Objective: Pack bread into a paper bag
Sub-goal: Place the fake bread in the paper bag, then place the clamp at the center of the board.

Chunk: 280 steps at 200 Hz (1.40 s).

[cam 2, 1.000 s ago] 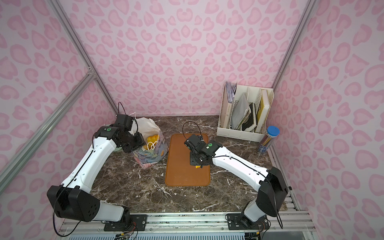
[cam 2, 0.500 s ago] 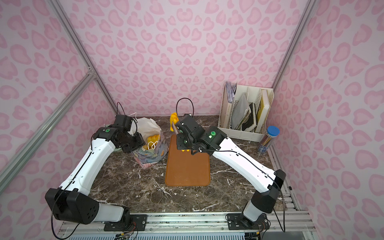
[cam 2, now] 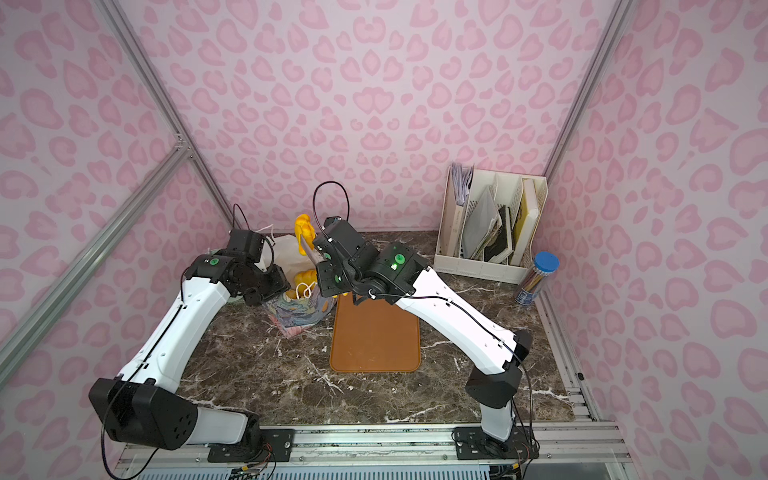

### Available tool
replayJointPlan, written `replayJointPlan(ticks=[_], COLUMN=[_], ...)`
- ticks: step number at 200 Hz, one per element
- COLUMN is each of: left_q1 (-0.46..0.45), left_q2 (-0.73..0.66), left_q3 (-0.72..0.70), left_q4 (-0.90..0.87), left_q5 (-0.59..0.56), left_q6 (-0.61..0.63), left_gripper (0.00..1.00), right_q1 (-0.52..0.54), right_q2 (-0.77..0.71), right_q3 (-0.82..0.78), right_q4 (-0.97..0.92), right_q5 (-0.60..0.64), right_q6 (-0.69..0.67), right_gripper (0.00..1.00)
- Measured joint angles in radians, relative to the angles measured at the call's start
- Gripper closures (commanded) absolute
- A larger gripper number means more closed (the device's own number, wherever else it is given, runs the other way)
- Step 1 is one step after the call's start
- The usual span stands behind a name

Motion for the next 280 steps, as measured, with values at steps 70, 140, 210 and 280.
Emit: replayJointPlan(ticks=[70,140,210,280], left_q1=[0.0,0.0,0.0,0.0], left_q2=[-0.005,-0.013,-0.013,-0.01], left_q3=[-0.002,-0.011,-0.011,-0.008], left_q4=[0.001,-0.003,-0.001,0.001], left_q5=[0.0,-0.003,-0.003,-0.003], left_q6=[0.0,-0.002,-0.002,-0.001], left_gripper=[0.42,0.42,0.42,0.42], right_q1=[0.054,0.068,0.069,0.036], right_q2=[-0.051,-0.028,-0.022,-0.074], right_q3=[-0.22,-0.189,-0.098,-0.069], right_q4=[0.018,0.063,0.058,0.059], right_q5=[-0.031,-0.028,0.0,0.082], right_q6=[0.034,0.05,0.03,0.013], right_gripper=[0.54,0.4,0.55,0.65])
